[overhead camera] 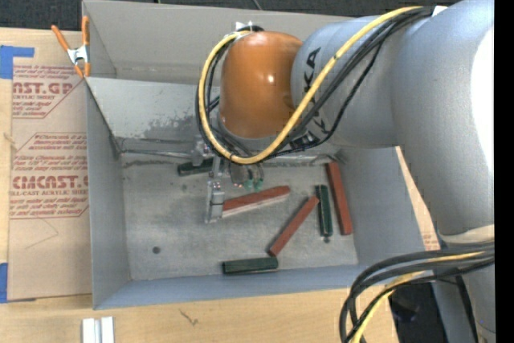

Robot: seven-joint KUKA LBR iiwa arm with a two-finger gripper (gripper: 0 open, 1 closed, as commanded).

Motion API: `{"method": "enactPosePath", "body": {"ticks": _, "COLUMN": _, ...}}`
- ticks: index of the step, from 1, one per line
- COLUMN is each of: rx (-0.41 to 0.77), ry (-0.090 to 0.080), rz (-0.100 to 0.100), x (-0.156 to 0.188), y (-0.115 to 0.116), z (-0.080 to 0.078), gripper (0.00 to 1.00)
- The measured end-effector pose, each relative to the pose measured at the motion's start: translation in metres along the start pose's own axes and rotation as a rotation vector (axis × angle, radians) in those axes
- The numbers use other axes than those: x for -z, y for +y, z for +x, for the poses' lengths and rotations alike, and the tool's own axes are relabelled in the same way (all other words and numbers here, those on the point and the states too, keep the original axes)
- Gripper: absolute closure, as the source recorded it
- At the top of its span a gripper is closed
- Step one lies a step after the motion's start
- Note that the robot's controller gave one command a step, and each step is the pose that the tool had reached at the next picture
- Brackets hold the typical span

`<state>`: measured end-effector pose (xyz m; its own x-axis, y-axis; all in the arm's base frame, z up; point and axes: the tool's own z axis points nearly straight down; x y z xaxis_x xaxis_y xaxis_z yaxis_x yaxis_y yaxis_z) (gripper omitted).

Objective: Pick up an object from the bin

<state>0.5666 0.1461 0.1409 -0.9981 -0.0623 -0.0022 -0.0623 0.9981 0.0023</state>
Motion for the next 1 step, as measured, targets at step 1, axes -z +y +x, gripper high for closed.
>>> {"method": "enactPosePath", "body": {"ticks": 1, "rx": 0.185, "ry": 0.001, "rz": 0.003, "x": -0.0244, "y": -0.0219, "z": -0.0066, "gripper": 0.0}}
